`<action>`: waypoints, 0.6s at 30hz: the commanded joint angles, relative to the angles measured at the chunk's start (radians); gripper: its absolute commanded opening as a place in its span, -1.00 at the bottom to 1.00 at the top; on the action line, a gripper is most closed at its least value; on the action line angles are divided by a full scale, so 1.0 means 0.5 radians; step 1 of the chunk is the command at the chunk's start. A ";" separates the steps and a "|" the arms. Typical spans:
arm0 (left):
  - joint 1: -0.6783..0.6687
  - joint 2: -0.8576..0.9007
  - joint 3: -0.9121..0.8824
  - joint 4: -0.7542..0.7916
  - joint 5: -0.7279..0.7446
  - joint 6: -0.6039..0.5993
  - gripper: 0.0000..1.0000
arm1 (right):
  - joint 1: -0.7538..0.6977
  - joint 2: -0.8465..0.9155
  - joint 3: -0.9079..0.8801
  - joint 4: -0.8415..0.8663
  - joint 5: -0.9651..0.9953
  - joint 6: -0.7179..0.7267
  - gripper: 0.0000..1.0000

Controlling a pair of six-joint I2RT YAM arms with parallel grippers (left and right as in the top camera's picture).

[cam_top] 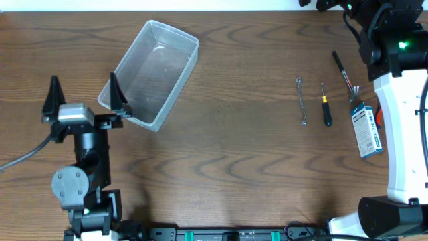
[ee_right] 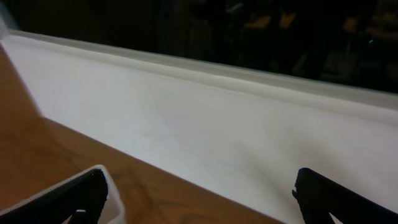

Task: Pack container
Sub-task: 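Move both grippers toward the clear container's left and right rims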

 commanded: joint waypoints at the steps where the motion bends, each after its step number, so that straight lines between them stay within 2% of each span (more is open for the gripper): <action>1: -0.008 0.040 0.009 0.025 0.265 -0.009 0.96 | 0.015 0.024 0.040 -0.023 -0.066 0.089 0.98; 4: -0.008 0.064 0.027 0.002 0.333 -0.067 0.96 | 0.019 0.023 0.047 -0.037 -0.066 0.090 0.99; 6: -0.008 0.121 0.103 -0.153 0.323 -0.192 0.96 | 0.045 0.023 0.050 -0.060 -0.053 0.097 0.99; 8: -0.008 0.211 0.285 -0.488 0.324 -0.286 0.96 | 0.096 0.029 0.050 -0.066 0.006 0.098 0.99; 13: -0.008 0.536 0.957 -1.341 0.240 -0.296 0.96 | 0.298 0.072 0.127 -0.062 0.304 0.024 0.99; 18: -0.008 0.872 1.597 -2.012 0.050 -0.281 0.96 | 0.491 0.247 0.393 -0.339 0.487 -0.085 0.98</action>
